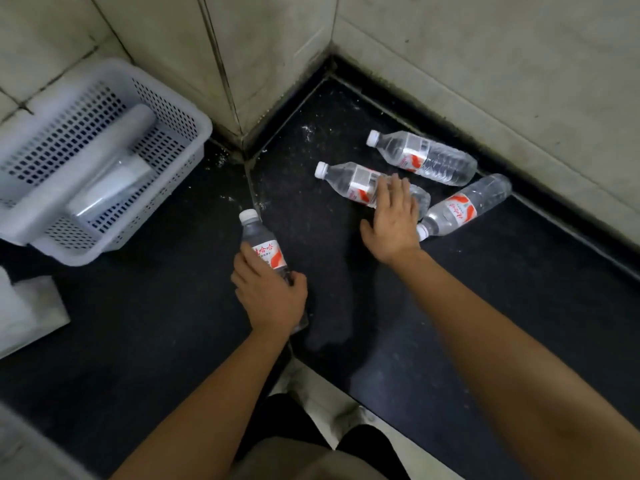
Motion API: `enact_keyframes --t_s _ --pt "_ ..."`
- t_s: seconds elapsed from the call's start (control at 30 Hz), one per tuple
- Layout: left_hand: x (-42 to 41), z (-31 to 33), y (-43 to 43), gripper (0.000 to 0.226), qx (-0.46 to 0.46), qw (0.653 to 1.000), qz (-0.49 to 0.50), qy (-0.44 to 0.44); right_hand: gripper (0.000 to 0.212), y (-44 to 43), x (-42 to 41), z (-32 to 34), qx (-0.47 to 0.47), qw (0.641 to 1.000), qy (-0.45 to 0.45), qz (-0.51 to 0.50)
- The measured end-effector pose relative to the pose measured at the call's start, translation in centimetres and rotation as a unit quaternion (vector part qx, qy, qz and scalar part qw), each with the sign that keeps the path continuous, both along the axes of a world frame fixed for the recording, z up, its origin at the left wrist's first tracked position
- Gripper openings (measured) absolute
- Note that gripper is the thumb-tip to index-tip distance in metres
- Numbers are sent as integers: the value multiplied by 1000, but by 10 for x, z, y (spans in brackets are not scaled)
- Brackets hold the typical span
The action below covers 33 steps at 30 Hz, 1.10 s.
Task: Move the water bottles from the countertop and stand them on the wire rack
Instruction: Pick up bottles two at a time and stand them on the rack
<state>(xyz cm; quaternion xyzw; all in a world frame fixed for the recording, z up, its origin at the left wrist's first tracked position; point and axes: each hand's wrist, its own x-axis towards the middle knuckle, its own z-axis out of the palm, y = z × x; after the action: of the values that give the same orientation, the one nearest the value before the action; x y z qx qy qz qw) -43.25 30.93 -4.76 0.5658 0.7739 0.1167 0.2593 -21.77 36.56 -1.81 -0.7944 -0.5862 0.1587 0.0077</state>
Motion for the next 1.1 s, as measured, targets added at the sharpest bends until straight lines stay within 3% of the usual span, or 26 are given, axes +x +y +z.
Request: enact_keyframes --t_s 0.1,0.2,0.27,0.37,0.47,0.57,0.67,0.83,1.1 --pt "0 -1 0 103 -4 1000 -6 7 99 19 18 -10 -35 998 -36 -35" --pt "1 0 1 104 -8 1000 -10 16 99 25 30 -9 -70 987 -148 5" --pt "1 0 2 105 -10 1000 -13 21 93 25 33 -3 -72 981 -177 28" --pt "1 1 2 105 -10 1000 -13 22 85 4 29 -5 -47 991 -121 33" --pt "2 2 1 105 -2 1000 -8 19 90 -33 16 -16 7 1000 -4 30" --pt "2 2 2 106 1 1000 -3 22 80 -66 -5 -25 22 991 105 79" --pt "4 2 2 107 -6 1000 -4 22 75 -92 -31 -34 50 985 90 140" --pt "2 1 2 109 -6 1000 -1 20 76 -113 -45 -32 47 983 167 66" --pt "-7 5 1 109 -3 999 -21 -42 67 -152 -33 -5 -23 976 216 -12"
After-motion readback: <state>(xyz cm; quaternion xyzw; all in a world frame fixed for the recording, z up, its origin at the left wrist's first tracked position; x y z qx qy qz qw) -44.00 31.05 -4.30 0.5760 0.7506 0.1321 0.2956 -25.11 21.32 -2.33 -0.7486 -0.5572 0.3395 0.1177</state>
